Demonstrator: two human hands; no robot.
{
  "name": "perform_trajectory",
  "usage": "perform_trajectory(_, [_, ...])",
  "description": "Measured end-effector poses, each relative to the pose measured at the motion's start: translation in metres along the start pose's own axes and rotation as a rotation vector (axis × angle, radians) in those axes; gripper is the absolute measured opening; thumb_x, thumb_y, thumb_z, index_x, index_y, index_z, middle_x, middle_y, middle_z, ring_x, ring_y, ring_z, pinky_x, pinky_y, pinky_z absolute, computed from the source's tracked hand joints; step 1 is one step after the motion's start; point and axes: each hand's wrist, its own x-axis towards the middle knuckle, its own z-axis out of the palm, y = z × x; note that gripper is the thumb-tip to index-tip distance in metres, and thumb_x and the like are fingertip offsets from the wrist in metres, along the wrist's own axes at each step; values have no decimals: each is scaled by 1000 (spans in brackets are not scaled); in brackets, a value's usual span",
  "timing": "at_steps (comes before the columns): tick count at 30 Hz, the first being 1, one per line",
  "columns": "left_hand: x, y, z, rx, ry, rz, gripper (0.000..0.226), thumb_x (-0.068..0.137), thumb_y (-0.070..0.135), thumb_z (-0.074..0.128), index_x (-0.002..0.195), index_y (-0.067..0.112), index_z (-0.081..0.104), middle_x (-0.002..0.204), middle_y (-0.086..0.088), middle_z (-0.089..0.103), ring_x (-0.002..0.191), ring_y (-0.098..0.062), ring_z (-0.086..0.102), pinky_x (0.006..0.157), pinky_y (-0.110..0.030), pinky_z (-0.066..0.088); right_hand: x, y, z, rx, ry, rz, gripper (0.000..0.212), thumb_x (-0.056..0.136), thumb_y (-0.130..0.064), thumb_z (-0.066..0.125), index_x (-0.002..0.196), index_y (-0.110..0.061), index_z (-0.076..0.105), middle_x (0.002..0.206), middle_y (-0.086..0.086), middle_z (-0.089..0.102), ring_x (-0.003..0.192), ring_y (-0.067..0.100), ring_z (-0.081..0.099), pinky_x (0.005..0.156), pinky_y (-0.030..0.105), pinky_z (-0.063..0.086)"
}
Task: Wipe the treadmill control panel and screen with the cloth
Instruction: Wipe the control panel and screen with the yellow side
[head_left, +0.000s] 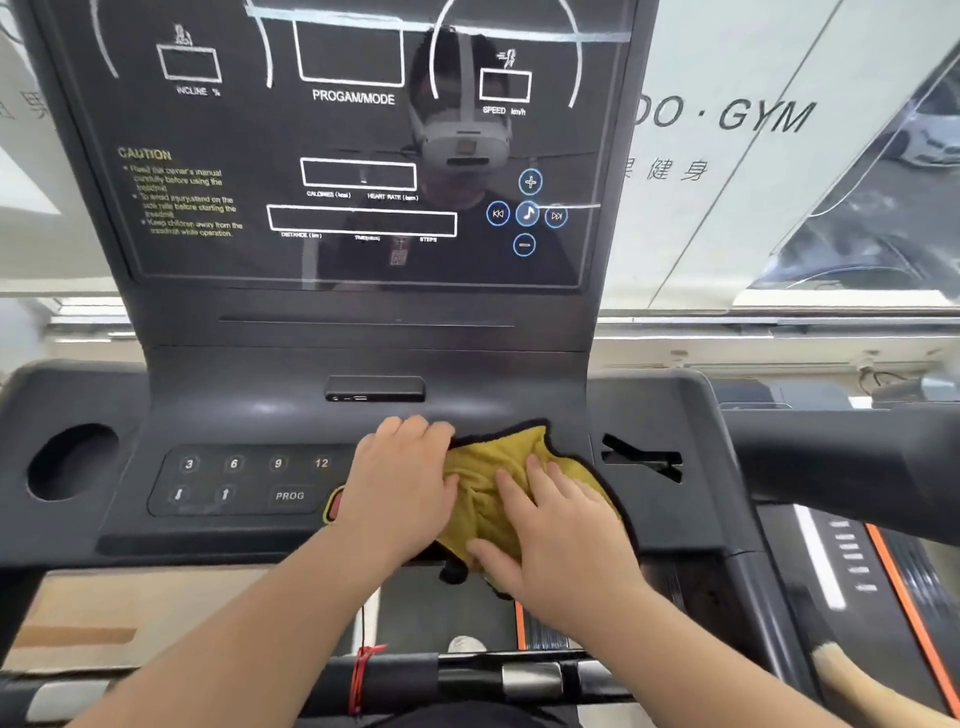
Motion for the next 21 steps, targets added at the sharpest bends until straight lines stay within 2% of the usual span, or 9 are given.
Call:
perform_trajectory(2, [4, 2, -2, -36, -63, -21, 25, 84, 37, 61, 101, 19, 66, 96, 0, 63, 96, -28, 57, 81, -41, 50, 2, 7, -11, -34, 64, -31, 52, 94, -58, 42, 106, -19, 74, 88, 5, 75, 75, 29, 72, 62, 38, 57])
perform_trajectory(4, [8, 3, -6, -96, -125, 7, 19, 83, 30, 53, 94, 20, 64, 93, 1, 60, 96, -27, 54, 80, -38, 46, 16, 21, -20, -79, 124, -34, 31, 95, -42, 49, 99, -21, 72, 77, -2, 70, 68, 26, 66, 56, 36, 51])
perform_trajectory(6, [10, 3, -13, -148, -177, 66, 8, 81, 25, 56, 88, 23, 59, 90, 4, 52, 93, -23, 48, 77, -34, 41, 32, 34, -23, -116, 152, -11, 27, 90, -29, 66, 115, -20, 71, 92, 1, 71, 81, 28, 64, 66, 40, 52])
perform_trajectory(9, [9, 3, -26, -264, -176, 138, 10, 77, 20, 63, 82, 20, 54, 85, 6, 52, 85, -19, 46, 72, -32, 37, 46, 46, -19, -115, 133, -93, 55, 81, -22, 74, 135, -22, 65, 112, -1, 69, 102, 30, 62, 85, 44, 52])
perform_trajectory(11, [8, 2, -35, -352, -141, 135, 12, 76, 15, 62, 79, 19, 50, 77, 6, 54, 78, -20, 48, 65, -29, 36, 46, 48, -17, -98, 105, -165, 47, 80, -23, 73, 127, -26, 70, 99, -5, 68, 98, 27, 61, 86, 43, 51])
perform_trajectory(13, [9, 1, -42, -380, -105, 136, 15, 75, 12, 60, 77, 21, 48, 72, 7, 53, 74, -19, 48, 61, -26, 33, 47, 52, -23, -82, 42, -184, 26, 85, -26, 66, 109, -26, 74, 90, -5, 64, 97, 27, 59, 85, 42, 46])
perform_trajectory(16, [17, -1, -57, -369, -45, 137, 20, 75, 9, 58, 77, 26, 48, 71, 11, 53, 74, -18, 51, 65, -30, 34, 55, 60, -52, -10, 4, -134, 17, 95, -30, 58, 106, -22, 69, 98, -2, 63, 102, 27, 57, 84, 39, 42])
perform_trajectory(18, [28, -3, -75, -361, 19, 118, 24, 77, 6, 59, 78, 28, 49, 71, 12, 54, 75, -18, 53, 67, -30, 37, 64, 66, -86, 100, 57, -52, 15, 97, -27, 59, 108, -21, 67, 104, 0, 63, 103, 26, 59, 79, 36, 41])
perform_trajectory(21, [47, -2, -116, -421, 216, 112, 23, 77, 3, 64, 88, 23, 58, 74, 9, 61, 73, -17, 58, 68, -29, 45, 77, 73, -142, 212, 291, 31, 14, 90, -16, 63, 101, -21, 69, 97, -1, 61, 95, 28, 60, 75, 37, 42])
